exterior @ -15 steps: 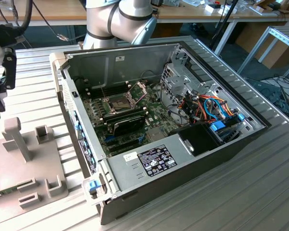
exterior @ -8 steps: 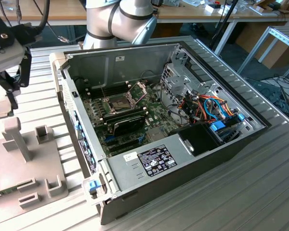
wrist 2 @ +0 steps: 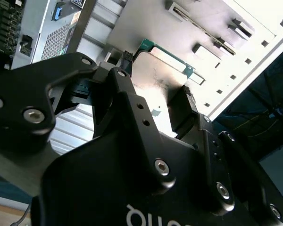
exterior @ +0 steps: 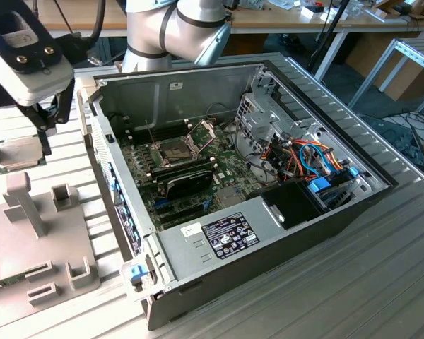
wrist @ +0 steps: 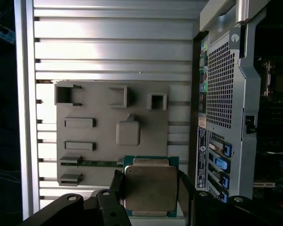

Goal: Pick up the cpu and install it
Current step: 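Pick up the cpu and move it towards the insertion slot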

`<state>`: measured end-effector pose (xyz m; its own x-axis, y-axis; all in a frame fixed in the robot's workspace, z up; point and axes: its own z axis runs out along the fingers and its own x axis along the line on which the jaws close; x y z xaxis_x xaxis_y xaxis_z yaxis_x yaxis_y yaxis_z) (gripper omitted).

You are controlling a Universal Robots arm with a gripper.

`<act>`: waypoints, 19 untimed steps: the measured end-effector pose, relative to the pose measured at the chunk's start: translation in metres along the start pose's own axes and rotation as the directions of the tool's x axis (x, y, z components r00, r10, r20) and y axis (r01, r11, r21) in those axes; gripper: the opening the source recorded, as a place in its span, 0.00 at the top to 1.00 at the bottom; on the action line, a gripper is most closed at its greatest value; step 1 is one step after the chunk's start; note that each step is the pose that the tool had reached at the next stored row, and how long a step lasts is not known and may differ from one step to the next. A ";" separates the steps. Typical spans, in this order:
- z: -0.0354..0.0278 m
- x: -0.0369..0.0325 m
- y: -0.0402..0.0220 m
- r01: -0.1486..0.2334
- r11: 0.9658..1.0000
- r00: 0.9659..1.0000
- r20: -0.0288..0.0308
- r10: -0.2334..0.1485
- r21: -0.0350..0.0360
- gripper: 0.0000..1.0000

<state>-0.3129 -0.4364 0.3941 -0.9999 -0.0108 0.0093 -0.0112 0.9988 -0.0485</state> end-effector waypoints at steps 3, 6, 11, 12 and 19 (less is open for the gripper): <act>-0.0001 -0.0129 -0.0002 0.000 1.000 1.000 0.000 0.000 0.000 0.45; -0.0001 -0.0191 -0.0002 0.000 1.000 1.000 0.000 0.000 0.000 0.45; -0.0003 -0.0306 -0.0003 0.000 1.000 1.000 0.000 0.000 0.000 0.45; -0.0002 -0.0329 -0.0004 0.000 1.000 1.000 0.000 0.000 0.000 0.45; -0.0004 -0.0500 -0.0005 0.000 1.000 1.000 0.000 0.000 0.000 0.45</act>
<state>-0.2629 -0.4363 0.3941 -0.9999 -0.0108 0.0092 -0.0112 0.9988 -0.0485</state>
